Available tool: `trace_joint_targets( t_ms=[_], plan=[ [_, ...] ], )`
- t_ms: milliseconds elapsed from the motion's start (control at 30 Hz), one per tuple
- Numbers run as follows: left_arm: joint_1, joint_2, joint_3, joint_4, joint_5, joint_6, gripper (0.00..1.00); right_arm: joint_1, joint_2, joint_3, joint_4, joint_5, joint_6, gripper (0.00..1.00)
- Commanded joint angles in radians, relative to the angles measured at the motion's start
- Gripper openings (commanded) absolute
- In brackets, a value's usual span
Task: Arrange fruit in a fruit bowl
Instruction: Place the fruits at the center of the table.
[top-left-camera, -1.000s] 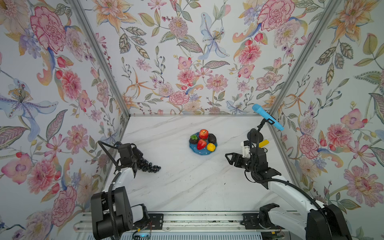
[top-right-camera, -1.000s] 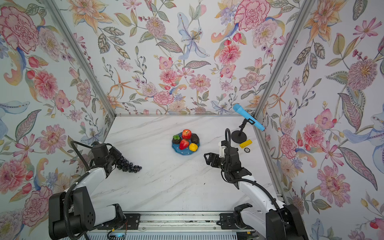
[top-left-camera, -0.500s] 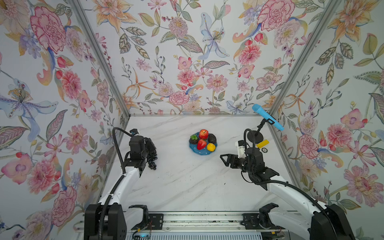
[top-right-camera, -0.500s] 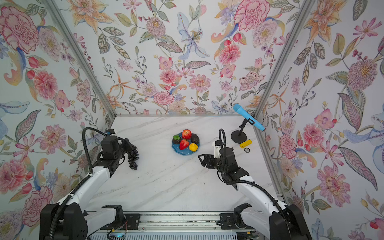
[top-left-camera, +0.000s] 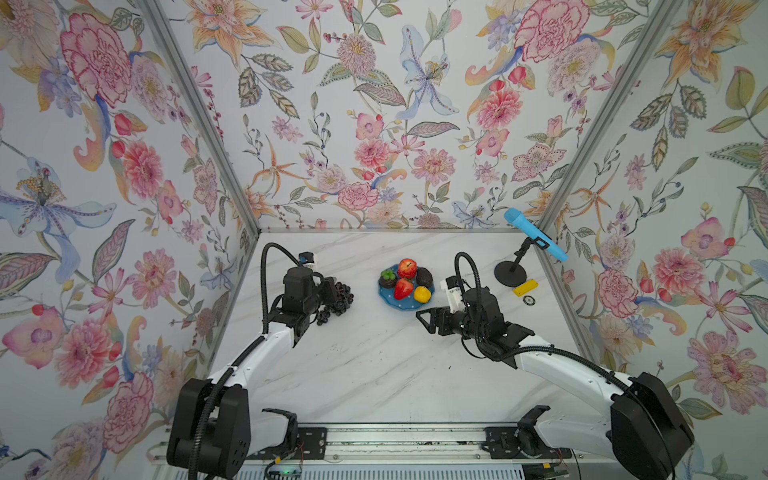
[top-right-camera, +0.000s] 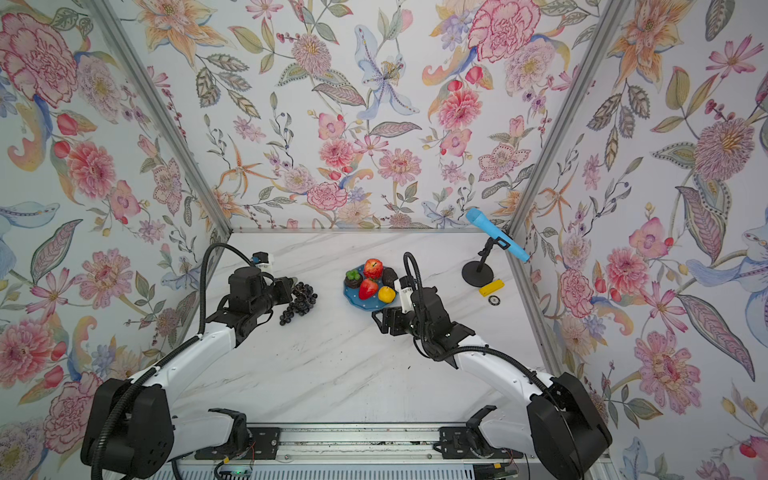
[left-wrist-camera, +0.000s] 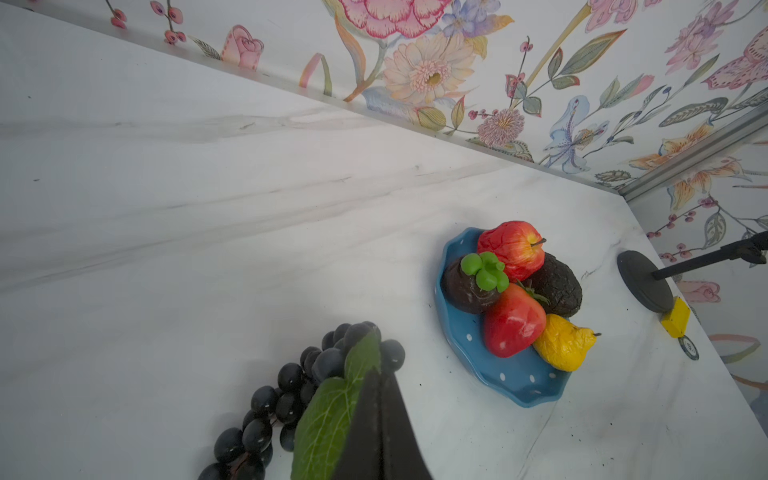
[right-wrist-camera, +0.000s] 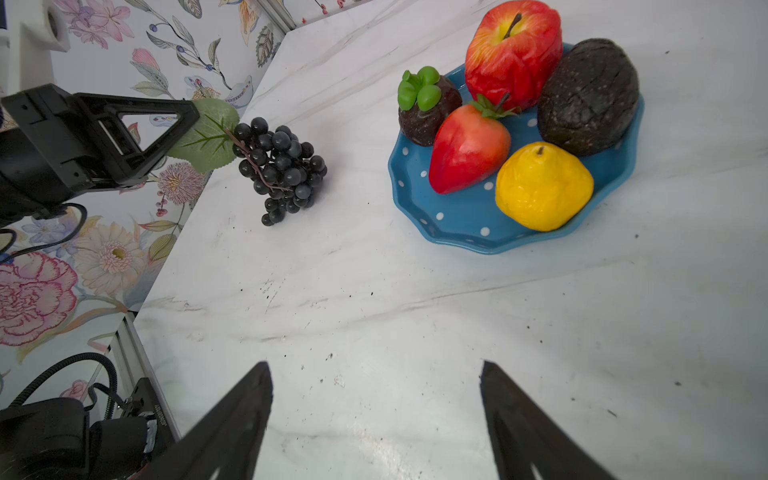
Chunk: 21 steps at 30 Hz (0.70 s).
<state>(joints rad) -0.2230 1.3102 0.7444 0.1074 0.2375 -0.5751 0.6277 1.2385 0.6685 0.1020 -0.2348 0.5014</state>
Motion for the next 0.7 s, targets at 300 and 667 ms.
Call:
trace_joint_targets(
  t_ms=[300,667],
  plan=[
    [-0.162,0.108,0.001,0.000,0.104,0.094,0.00,0.000,0.021,0.035,-0.027,0.076,-0.018,0.80],
    [-0.178,0.226,0.065,-0.027,0.020,0.111,0.07,0.001,0.034,0.050,-0.037,0.077,-0.013,0.80]
  ],
)
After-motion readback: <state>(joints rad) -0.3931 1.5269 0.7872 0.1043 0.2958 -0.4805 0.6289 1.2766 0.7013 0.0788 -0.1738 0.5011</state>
